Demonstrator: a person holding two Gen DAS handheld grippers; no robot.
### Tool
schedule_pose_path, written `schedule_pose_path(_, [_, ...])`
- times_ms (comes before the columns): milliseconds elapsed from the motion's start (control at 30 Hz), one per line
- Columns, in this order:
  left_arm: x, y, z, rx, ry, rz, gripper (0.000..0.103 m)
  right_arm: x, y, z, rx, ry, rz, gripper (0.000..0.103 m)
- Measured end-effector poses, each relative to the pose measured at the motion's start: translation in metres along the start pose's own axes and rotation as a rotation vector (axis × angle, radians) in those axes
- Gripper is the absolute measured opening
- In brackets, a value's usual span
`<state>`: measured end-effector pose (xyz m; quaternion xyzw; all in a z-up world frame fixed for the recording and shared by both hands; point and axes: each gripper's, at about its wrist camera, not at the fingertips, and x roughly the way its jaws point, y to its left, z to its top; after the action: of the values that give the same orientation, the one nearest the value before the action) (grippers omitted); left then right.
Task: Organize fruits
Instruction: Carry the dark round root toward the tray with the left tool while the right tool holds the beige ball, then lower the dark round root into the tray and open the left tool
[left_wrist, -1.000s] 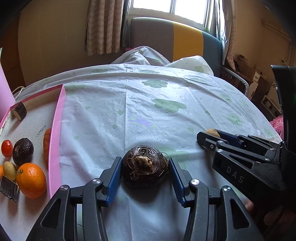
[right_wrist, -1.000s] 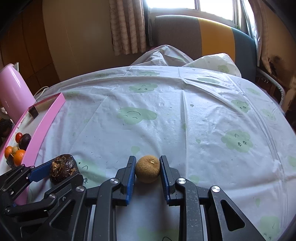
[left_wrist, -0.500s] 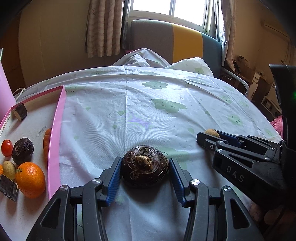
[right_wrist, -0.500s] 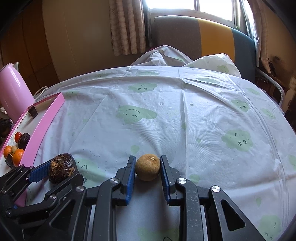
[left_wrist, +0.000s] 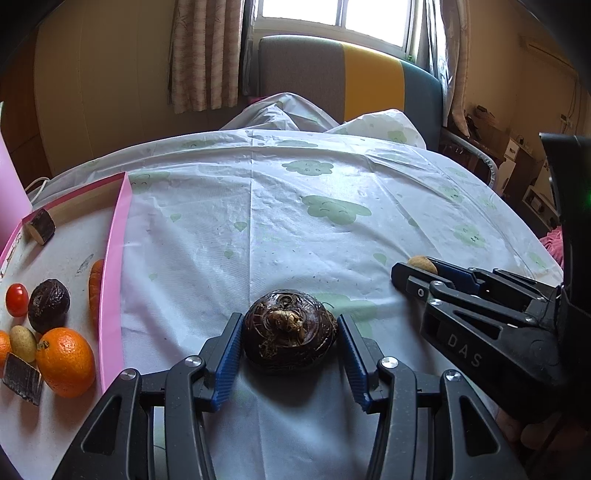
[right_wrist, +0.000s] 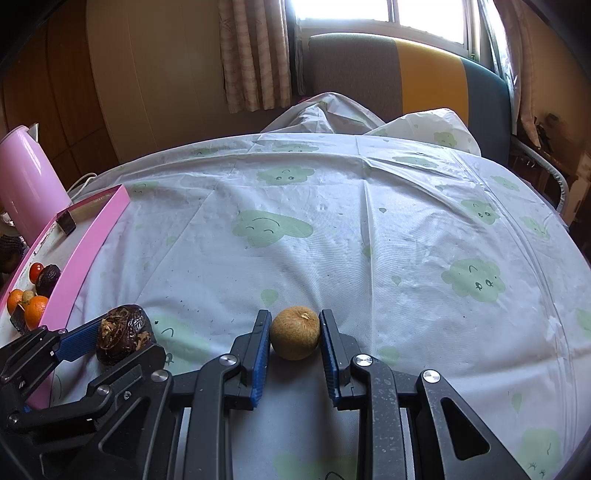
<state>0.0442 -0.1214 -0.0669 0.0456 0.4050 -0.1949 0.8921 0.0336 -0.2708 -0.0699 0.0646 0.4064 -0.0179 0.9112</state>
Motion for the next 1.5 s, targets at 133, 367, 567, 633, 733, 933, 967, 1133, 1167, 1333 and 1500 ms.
schedule_pose_path(133, [-0.014, 0.0, 0.004, -0.024, 0.008, -0.035, 0.051, 0.0, 0.0, 0.0, 0.001, -0.002, 0.001, 0.026])
schedule_pose_path(367, [-0.06, 0.013, 0.022, -0.061, -0.068, -0.04, 0.051, 0.0, 0.0, 0.0, -0.002, -0.002, -0.003, 0.026])
schedule_pose_path(567, [-0.072, 0.056, 0.019, -0.172, -0.04, 0.022, 0.051, 0.0, 0.001, 0.001, -0.008, -0.002, -0.009, 0.026])
schedule_pose_path(633, [-0.078, 0.077, 0.015, -0.225, -0.04, 0.039, 0.051, 0.0, 0.002, 0.001, -0.011, -0.002, -0.012, 0.026])
schedule_pose_path(733, [-0.092, 0.111, 0.009, -0.293, -0.059, 0.087, 0.051, 0.0, 0.002, 0.0, -0.016, -0.003, -0.016, 0.026])
schedule_pose_path(933, [-0.104, 0.169, -0.009, -0.417, -0.059, 0.163, 0.051, 0.0, 0.002, 0.0, -0.015, -0.003, -0.016, 0.026])
schedule_pose_path(967, [-0.102, 0.175, -0.011, -0.436, -0.052, 0.169, 0.051, 0.0, 0.002, 0.0, -0.015, -0.003, -0.015, 0.026])
schedule_pose_path(1133, [-0.092, 0.184, -0.007, -0.462, -0.048, 0.183, 0.051, 0.0, 0.002, 0.0, -0.011, -0.004, -0.011, 0.026])
schedule_pose_path(1167, [-0.089, 0.183, -0.003, -0.455, -0.051, 0.186, 0.051, 0.0, 0.002, 0.0, -0.012, -0.003, -0.012, 0.026])
schedule_pose_path(1333, [-0.07, 0.184, 0.012, -0.439, -0.037, 0.207, 0.051, 0.0, 0.002, 0.0, -0.012, -0.004, -0.011, 0.026])
schedule_pose_path(1500, [-0.073, 0.18, 0.009, -0.41, -0.034, 0.23, 0.055, 0.0, 0.002, 0.0, -0.011, -0.004, -0.011, 0.026])
